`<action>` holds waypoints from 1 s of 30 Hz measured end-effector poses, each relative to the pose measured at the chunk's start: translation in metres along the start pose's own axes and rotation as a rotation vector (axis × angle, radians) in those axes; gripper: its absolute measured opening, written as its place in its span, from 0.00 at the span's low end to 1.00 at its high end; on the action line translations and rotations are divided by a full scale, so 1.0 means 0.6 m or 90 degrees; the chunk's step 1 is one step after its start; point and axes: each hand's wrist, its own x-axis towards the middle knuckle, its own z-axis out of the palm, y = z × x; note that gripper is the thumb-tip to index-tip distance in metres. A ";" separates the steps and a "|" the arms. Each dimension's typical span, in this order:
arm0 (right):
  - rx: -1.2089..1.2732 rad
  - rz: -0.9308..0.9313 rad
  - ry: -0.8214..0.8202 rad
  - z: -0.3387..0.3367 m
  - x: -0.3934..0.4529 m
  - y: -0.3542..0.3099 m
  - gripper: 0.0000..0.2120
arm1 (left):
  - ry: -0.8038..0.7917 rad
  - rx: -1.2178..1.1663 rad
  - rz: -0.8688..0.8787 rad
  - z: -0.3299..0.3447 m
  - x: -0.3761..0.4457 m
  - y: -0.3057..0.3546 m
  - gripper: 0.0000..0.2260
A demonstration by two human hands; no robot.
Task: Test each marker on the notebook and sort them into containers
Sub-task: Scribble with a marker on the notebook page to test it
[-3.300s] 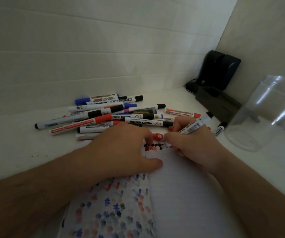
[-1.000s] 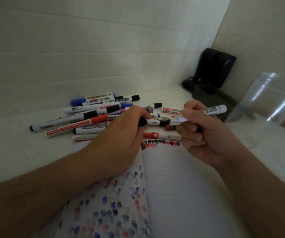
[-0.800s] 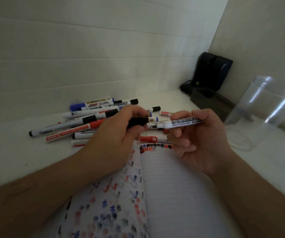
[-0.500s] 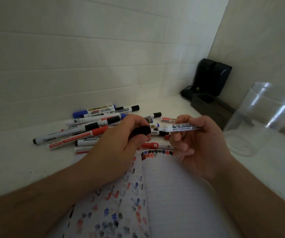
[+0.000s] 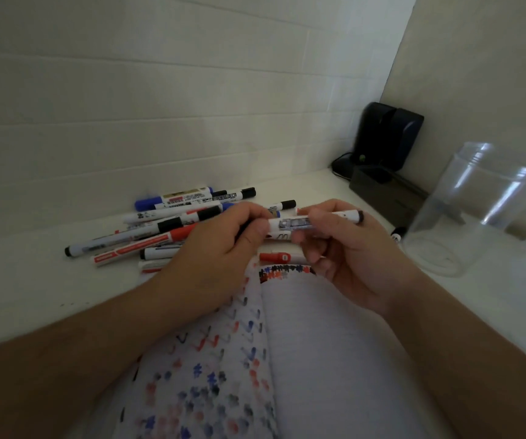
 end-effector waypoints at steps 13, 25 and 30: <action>-0.003 -0.108 0.114 -0.041 -0.282 -0.105 0.08 | -0.158 -0.653 -0.286 0.102 -0.095 0.241 0.13; 0.194 -0.034 0.555 -0.237 -0.740 0.005 0.05 | -0.532 -0.586 -0.310 0.481 -0.330 0.408 0.09; 0.280 0.253 0.734 -0.322 -0.878 0.199 0.09 | -0.696 -0.356 -0.539 0.655 -0.420 0.304 0.10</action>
